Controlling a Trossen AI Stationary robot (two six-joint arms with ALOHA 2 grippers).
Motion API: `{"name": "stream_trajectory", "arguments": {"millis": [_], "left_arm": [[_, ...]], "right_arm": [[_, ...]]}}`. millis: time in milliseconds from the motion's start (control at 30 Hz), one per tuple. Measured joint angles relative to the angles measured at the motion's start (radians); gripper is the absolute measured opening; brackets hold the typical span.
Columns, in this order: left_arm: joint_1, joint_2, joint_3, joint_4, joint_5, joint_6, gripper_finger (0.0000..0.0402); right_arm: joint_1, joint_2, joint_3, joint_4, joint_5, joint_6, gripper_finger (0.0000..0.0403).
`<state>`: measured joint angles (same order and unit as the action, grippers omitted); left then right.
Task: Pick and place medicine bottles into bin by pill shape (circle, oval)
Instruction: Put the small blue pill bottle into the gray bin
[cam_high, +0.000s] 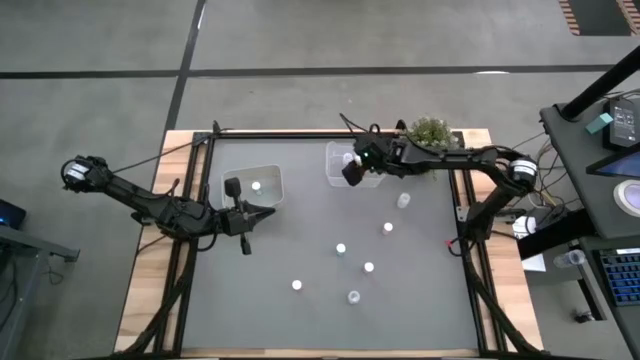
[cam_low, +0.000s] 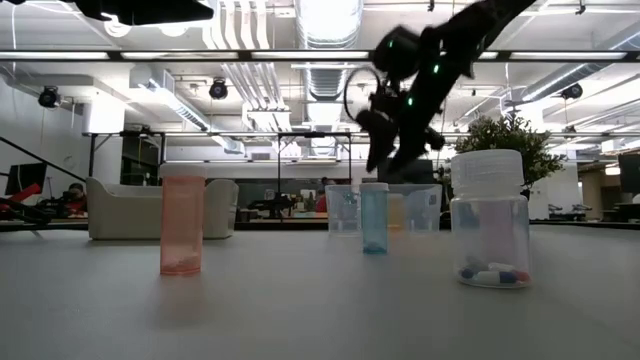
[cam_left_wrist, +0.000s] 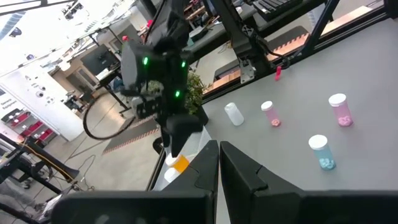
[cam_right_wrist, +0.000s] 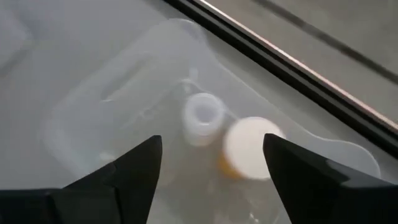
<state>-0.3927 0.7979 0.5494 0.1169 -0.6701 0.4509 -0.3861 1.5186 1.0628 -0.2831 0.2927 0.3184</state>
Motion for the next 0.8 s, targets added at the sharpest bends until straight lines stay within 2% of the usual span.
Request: {"name": "stream_trajectory", "arguments": {"millis": [167,367,600,800], "left_arm": [[0.0,0.0,0.0,0.007,0.0,-0.058,0.0],[0.0,0.044,0.0,0.041,0.0,-0.208,0.0],[0.0,0.224,0.007,0.34,0.0,-0.21,0.0],[0.0,0.389,0.112,0.381,0.0,-0.22,0.0]], "right_arm": [[0.113,-0.108,-0.03,-0.033,0.06,-0.044,0.026],[0.268,-0.282,-0.166,0.003,0.084,-0.133,0.025],[0.398,-0.477,-0.425,0.299,0.029,-0.256,0.0242],[0.419,-0.623,-0.594,0.536,-0.076,-0.365,0.0241]]}}
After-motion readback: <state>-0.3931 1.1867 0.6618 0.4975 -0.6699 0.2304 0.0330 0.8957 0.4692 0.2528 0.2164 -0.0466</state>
